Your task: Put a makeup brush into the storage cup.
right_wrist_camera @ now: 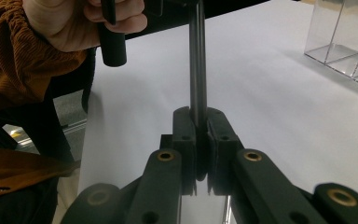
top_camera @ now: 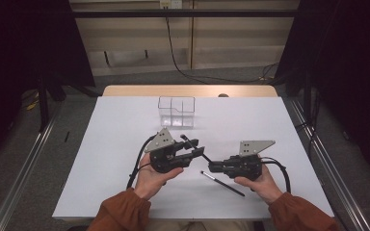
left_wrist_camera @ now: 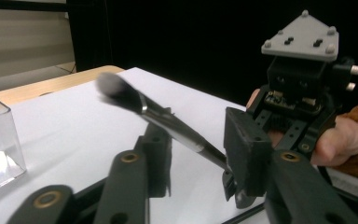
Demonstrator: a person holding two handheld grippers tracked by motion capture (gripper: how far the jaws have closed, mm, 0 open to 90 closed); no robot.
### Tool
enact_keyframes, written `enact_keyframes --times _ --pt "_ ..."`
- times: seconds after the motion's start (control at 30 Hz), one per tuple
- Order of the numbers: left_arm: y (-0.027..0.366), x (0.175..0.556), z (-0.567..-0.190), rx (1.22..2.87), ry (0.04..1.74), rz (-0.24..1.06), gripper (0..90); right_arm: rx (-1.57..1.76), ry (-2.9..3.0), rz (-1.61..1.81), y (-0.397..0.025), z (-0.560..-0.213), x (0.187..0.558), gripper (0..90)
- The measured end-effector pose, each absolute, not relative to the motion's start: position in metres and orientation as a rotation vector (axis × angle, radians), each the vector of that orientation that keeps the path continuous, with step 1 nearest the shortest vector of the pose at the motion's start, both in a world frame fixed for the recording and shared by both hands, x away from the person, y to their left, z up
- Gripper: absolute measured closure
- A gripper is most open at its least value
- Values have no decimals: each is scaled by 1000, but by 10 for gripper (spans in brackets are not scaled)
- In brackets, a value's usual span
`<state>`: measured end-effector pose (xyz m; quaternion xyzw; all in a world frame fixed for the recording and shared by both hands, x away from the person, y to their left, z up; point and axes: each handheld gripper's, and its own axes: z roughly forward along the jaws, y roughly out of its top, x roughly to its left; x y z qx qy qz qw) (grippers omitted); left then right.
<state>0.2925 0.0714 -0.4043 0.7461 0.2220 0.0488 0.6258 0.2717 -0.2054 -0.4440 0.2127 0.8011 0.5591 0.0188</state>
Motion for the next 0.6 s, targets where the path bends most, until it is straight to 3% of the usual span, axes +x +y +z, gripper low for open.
enact_keyframes --times 0.6 --pt "66 291 -400 1683 515 -9 803 652 2506 1715 -201 -449 271 831"
